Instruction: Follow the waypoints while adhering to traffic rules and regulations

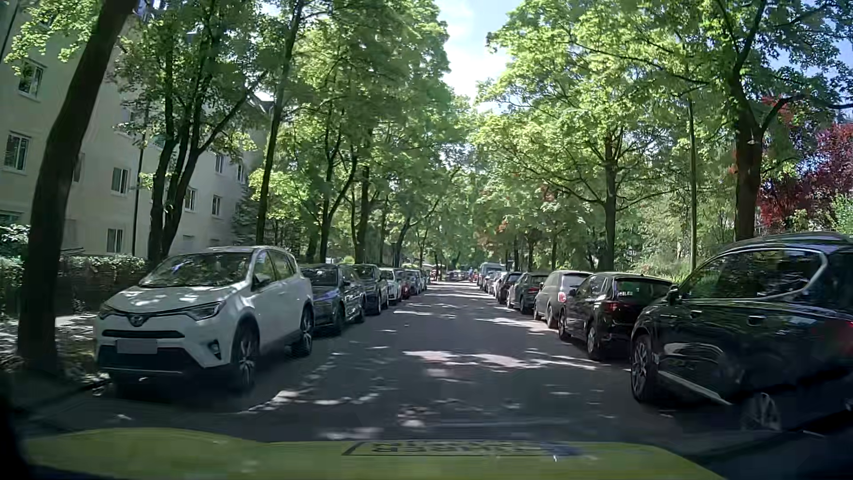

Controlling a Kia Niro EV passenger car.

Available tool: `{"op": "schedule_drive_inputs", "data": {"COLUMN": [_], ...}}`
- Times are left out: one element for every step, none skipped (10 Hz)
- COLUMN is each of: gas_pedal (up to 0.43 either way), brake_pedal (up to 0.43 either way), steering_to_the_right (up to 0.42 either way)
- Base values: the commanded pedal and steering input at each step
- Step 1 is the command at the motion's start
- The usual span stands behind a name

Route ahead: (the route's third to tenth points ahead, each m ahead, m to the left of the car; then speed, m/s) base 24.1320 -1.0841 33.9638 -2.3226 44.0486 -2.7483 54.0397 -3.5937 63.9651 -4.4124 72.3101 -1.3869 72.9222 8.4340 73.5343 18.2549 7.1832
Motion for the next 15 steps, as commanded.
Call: {"op": "schedule_drive_inputs", "data": {"gas_pedal": [0.197, 0.197, 0.189, 0.177, 0.177, 0.169, 0.15, 0.138, 0.138, 0.13, 0.118, 0.118, 0.11, 0.11, 0.11], "brake_pedal": [0.0, 0.0, 0.0, 0.0, 0.0, 0.0, 0.0, 0.0, 0.0, 0.0, 0.0, 0.0, 0.0, 0.0, 0.0], "steering_to_the_right": [0.039, 0.025, 0.015, 0.009, 0.008, 0.007, 0.006, 0.006, 0.005, 0.004, 0.004, 0.004, 0.004, 0.004, 0.004]}}
